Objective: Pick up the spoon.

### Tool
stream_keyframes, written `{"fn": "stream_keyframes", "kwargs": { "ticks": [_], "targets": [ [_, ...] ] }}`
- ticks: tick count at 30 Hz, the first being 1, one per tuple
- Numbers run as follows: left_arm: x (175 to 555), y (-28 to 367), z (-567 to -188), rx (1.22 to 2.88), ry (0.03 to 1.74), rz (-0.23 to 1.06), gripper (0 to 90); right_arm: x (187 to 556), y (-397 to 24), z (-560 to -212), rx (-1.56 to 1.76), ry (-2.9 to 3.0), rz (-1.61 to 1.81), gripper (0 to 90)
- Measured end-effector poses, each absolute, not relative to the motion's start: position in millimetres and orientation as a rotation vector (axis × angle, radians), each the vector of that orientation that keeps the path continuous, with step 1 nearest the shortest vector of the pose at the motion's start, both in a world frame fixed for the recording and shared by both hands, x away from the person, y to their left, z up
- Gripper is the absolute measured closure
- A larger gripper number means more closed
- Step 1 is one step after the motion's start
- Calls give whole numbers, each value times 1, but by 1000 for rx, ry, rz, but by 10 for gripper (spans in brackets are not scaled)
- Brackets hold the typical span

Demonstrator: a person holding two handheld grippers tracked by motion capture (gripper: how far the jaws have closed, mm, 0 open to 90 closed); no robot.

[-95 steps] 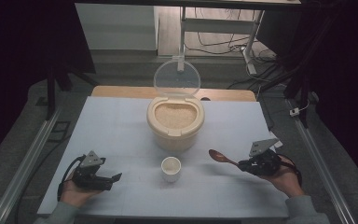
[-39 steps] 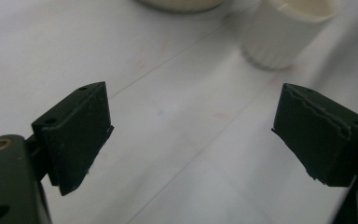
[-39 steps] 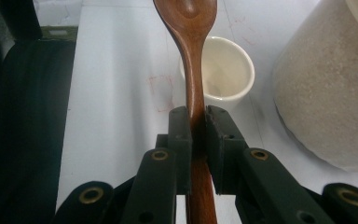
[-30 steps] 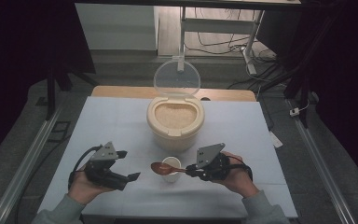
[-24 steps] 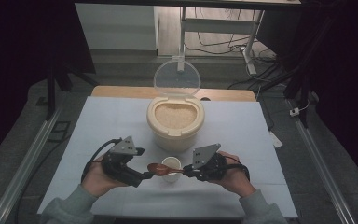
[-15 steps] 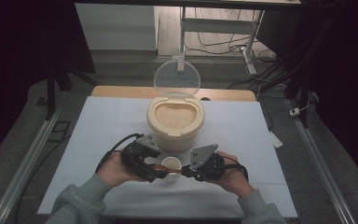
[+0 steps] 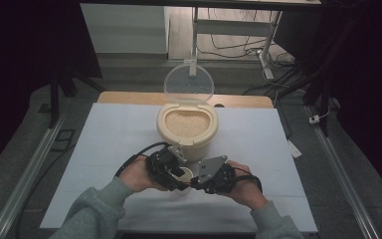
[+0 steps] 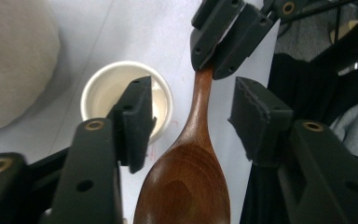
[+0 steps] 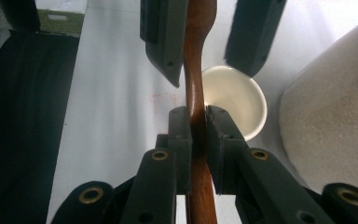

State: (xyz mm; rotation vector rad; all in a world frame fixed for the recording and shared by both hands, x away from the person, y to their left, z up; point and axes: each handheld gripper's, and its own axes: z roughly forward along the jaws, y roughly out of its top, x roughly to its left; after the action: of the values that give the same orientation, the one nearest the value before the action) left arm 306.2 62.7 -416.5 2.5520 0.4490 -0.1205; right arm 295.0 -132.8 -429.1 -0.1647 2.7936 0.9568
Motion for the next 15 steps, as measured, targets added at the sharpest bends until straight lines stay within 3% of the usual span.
{"fn": "stream_keyframes", "kwargs": {
  "ticks": [9, 15],
  "targets": [
    [307, 59, -424, 2611, 397, -152, 720, 292, -130, -428, -206, 2768, 950, 802],
    [305, 57, -428, 2618, 362, -156, 753, 290, -129, -430, -237, 2770, 931, 800]
  ]
}}
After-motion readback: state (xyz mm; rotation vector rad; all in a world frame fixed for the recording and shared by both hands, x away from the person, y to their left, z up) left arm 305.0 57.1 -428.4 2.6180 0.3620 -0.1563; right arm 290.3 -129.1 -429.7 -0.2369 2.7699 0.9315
